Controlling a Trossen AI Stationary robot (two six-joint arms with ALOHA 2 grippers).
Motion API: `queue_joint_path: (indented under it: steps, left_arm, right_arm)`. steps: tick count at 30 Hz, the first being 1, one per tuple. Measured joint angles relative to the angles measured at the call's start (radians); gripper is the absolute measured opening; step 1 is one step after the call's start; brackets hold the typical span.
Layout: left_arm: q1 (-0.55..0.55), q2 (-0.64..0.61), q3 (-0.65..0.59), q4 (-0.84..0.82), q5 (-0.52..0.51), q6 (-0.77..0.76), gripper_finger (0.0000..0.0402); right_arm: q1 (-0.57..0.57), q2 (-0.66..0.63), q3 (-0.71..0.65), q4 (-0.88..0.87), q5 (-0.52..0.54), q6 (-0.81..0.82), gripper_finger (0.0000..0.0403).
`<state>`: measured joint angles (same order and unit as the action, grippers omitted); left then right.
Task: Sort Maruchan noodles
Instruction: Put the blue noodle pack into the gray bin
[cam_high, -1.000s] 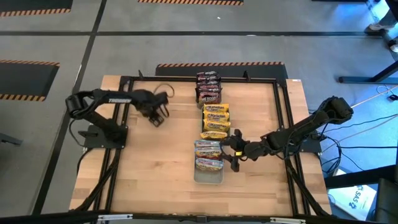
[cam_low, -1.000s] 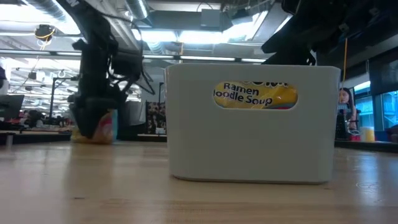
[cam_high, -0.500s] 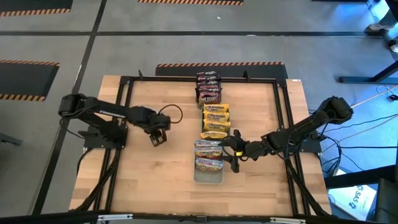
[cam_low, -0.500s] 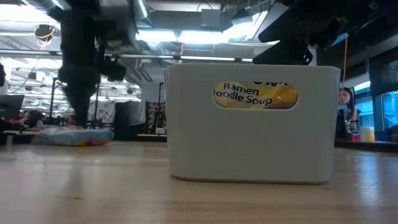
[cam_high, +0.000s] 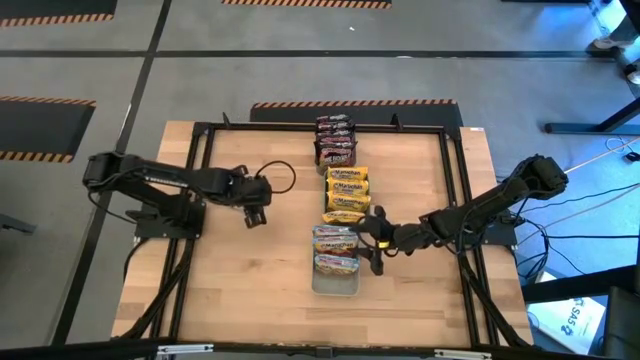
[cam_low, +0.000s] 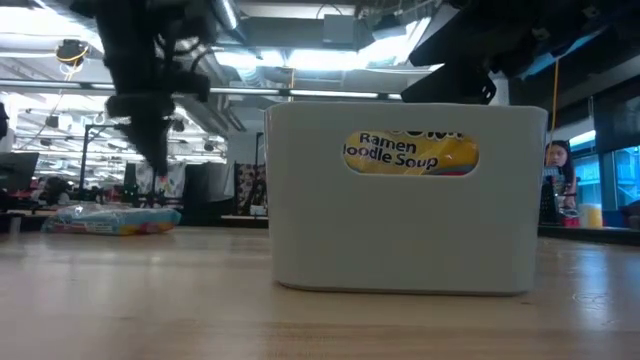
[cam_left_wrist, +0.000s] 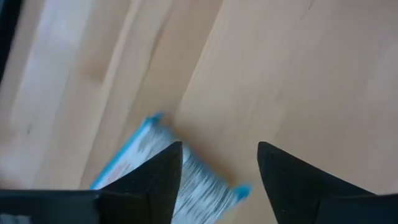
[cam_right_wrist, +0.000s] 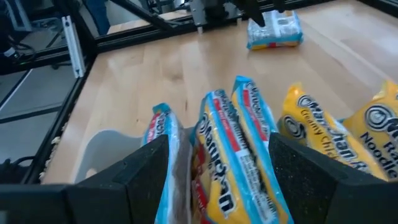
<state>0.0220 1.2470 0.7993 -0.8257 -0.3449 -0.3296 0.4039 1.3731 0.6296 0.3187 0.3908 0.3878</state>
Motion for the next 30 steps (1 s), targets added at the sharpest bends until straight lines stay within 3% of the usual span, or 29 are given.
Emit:
queue_joint_path:
  steps: [5, 9, 15, 21, 30]
  left_arm:
    - [0.017, 0.034, -0.008, -0.136, 0.008, 0.065, 0.0234]
    - [-0.005, 0.059, -0.06, -0.181, 0.017, 0.096, 0.0236]
    - [-0.065, 0.147, -0.057, -0.192, -0.044, 0.01, 0.0224]
    - [-0.064, 0.266, -0.079, -0.238, -0.033, -0.137, 0.0221]
    - [-0.062, 0.446, -0.081, -0.196, -0.211, -0.156, 0.0215]
  right_arm:
    - [0.001, 0.0, 0.0, -0.006, -0.018, -0.001, 0.0262]
    - [0.001, 0.0, 0.0, -0.011, -0.016, -0.012, 0.0262]
    - [0.001, 0.0, 0.0, -0.023, -0.006, -0.031, 0.0262]
    - [0.001, 0.0, -0.001, -0.034, -0.001, -0.053, 0.0262]
    - [0.001, 0.0, -0.001, -0.041, 0.009, -0.059, 0.0262]
